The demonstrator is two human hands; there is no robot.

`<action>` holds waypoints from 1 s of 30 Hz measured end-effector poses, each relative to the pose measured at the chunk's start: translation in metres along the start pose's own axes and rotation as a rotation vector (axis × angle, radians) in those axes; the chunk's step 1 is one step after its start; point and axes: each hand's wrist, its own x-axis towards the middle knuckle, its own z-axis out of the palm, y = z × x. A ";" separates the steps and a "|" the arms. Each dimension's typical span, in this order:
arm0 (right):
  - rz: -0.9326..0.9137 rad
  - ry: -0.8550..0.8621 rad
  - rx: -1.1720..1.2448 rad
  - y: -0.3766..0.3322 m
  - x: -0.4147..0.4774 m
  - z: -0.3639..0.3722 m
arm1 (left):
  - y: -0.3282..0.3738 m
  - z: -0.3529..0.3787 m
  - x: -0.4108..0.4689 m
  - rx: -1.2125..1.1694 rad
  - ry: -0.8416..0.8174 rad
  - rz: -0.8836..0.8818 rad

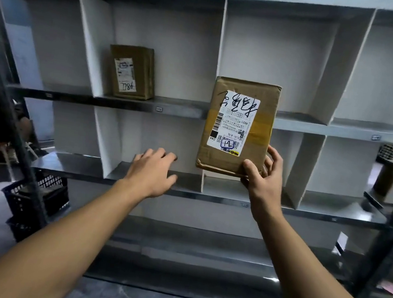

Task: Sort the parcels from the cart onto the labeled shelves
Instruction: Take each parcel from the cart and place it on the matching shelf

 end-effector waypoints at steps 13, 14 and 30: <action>-0.118 0.026 0.071 0.023 0.065 0.173 | -0.166 -0.014 0.068 0.051 0.081 0.051; -0.122 0.029 0.075 0.024 0.070 0.180 | -0.172 -0.015 0.073 0.058 0.085 0.061; -0.194 0.014 0.007 0.066 0.206 0.254 | -0.227 0.008 0.195 -0.004 0.164 0.076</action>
